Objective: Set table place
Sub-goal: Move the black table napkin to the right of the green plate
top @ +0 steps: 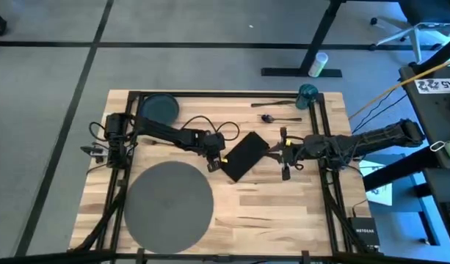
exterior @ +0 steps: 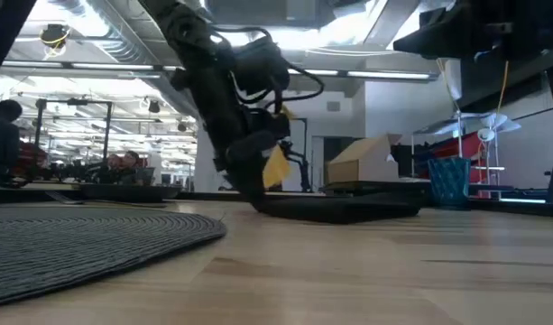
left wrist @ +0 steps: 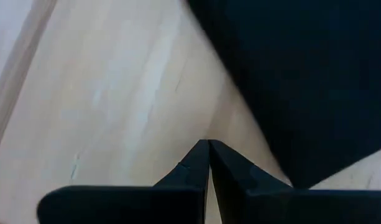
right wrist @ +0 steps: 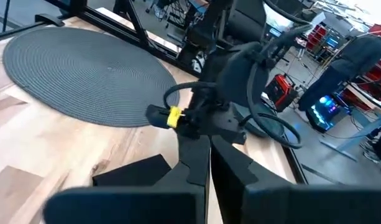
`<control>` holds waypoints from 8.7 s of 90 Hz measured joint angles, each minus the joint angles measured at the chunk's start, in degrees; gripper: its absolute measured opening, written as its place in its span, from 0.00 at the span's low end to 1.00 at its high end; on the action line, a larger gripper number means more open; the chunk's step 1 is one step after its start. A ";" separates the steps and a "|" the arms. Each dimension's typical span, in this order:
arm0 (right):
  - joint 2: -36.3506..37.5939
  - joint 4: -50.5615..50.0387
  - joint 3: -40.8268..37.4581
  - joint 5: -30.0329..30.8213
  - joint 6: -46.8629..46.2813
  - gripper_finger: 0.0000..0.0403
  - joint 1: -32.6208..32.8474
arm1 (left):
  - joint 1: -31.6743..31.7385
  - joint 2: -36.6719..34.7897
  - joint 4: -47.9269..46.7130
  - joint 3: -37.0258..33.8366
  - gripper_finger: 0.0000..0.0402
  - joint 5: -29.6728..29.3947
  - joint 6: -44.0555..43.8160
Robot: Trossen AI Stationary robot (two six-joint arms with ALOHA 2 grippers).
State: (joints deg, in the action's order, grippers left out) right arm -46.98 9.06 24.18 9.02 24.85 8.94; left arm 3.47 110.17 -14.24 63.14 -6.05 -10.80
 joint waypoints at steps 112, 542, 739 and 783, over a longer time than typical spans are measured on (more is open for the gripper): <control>-16.07 -13.48 0.02 14.93 -31.13 0.00 0.03 | -17.54 -0.04 -0.59 6.36 0.00 -16.23 -13.96; -0.44 -24.56 8.69 -8.66 -2.30 0.00 -13.33 | -0.16 -7.12 -6.44 2.40 0.00 -9.36 2.09; 7.76 -12.22 -6.08 14.12 -6.82 0.00 5.40 | 15.40 -13.83 -0.45 -9.43 0.00 -9.70 -2.17; 7.76 -12.11 -6.08 14.14 -6.39 0.00 5.27 | 17.96 -13.81 6.37 -14.36 0.00 -8.21 -1.82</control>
State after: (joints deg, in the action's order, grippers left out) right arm -39.22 -3.05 18.11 23.16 18.46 14.22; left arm 21.43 96.36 -7.86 48.78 -14.26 -12.63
